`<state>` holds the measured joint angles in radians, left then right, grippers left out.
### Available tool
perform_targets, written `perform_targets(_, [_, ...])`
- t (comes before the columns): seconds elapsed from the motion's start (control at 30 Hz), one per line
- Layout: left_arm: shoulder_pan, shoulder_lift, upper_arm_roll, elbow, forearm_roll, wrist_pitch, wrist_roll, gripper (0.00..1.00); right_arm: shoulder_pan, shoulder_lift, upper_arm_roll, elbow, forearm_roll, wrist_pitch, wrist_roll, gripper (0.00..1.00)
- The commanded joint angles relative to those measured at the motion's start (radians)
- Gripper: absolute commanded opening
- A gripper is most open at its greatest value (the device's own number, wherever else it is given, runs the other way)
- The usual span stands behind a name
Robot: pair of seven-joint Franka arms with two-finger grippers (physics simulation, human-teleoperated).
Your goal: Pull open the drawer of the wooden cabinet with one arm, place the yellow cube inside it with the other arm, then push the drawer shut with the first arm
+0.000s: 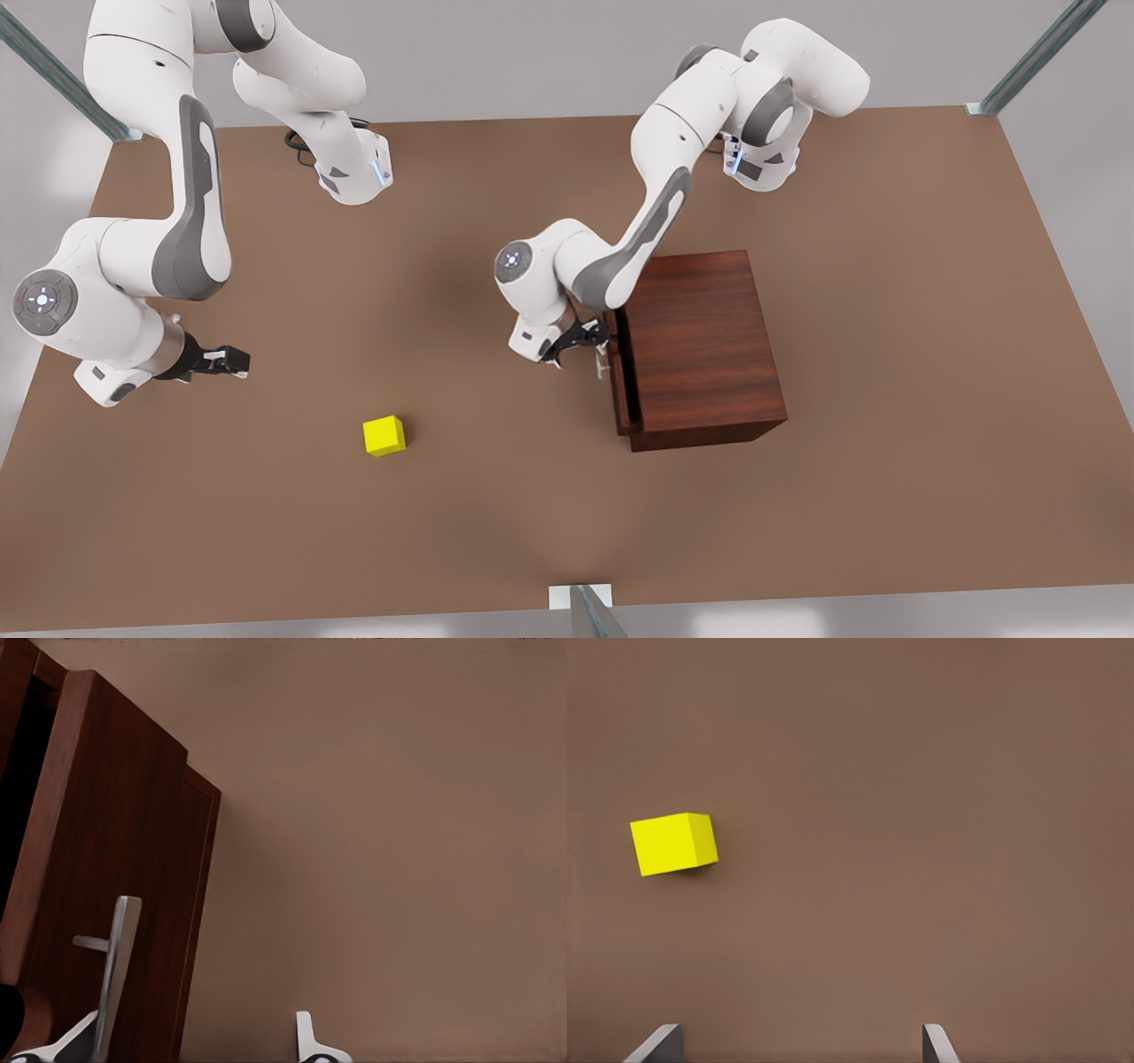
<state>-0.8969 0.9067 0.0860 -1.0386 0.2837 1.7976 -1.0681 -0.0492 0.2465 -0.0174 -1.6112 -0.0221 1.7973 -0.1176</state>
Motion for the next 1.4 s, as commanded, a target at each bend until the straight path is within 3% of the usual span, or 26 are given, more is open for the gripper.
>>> perform_targets(0.0, [-0.007, 0.001, 0.0, 0.005, 0.0, 0.005, -0.044, 1.0, 0.0, -0.001, 0.001, 0.0, 0.001, -0.004, -0.004, 1.0])
perform_targets(1.37, [-0.045, 0.09, 0.003, 0.152, 0.0, 0.049, -0.041, 1.0, 0.003, 0.002, 0.001, 0.002, -0.001, -0.004, -0.002, 1.0])
